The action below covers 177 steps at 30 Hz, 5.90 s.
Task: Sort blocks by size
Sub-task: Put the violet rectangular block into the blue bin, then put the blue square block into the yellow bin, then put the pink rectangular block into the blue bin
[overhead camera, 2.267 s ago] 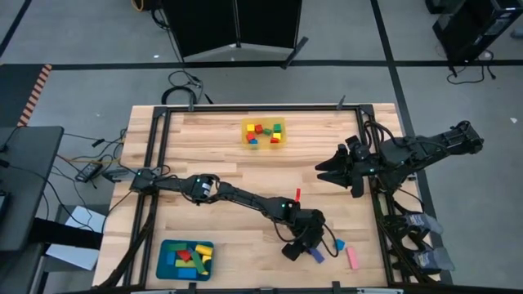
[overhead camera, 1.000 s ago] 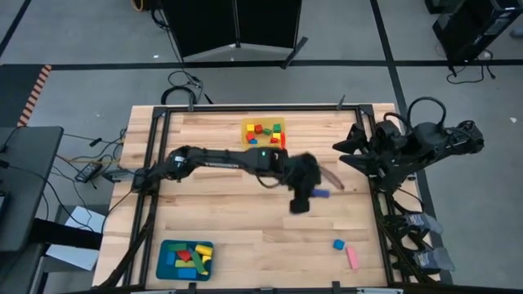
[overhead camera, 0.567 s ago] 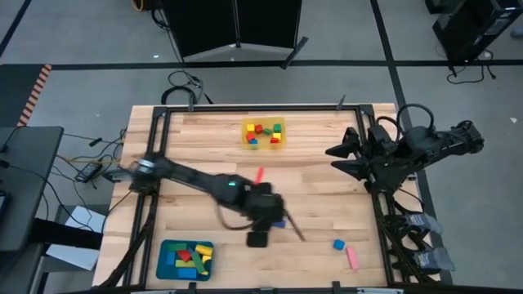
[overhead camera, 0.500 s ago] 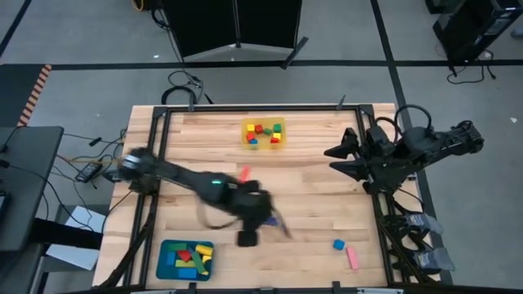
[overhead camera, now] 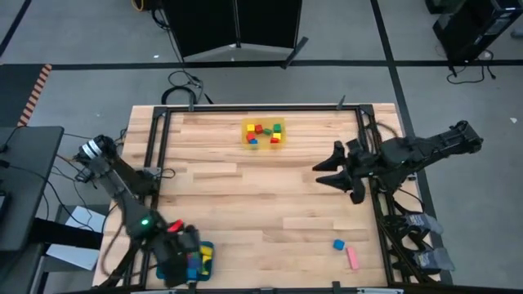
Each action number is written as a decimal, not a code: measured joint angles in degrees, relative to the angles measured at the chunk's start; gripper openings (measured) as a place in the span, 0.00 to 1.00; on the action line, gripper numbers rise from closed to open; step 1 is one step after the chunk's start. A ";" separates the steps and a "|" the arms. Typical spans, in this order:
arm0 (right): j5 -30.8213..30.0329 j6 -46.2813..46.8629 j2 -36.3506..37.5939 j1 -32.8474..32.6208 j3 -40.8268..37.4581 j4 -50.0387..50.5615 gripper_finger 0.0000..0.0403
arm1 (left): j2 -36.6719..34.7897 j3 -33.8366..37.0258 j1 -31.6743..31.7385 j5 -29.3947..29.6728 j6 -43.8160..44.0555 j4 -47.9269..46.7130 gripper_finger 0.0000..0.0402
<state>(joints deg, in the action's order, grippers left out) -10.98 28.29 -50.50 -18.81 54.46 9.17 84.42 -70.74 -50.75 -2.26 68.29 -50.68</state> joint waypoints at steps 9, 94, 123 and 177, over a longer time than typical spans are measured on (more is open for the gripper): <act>1.61 4.92 -6.87 -1.47 0.00 4.02 0.51 | 0.62 4.72 -5.99 -1.18 13.88 0.07 0.27; 1.91 1.93 -31.87 10.20 11.59 27.37 0.35 | -8.85 -5.29 3.87 55.06 -44.05 52.25 0.79; 12.23 -21.16 -30.23 40.92 38.25 22.26 0.66 | -3.89 -5.22 17.12 45.87 -25.39 35.99 0.76; -25.45 65.50 -15.41 -39.92 16.36 62.95 0.53 | 48.92 -60.15 38.30 -12.57 -66.94 23.20 0.10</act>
<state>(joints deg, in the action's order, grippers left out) -36.42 93.79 -65.91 -58.73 70.82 72.12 133.34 -130.89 -12.45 -14.83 1.35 -27.47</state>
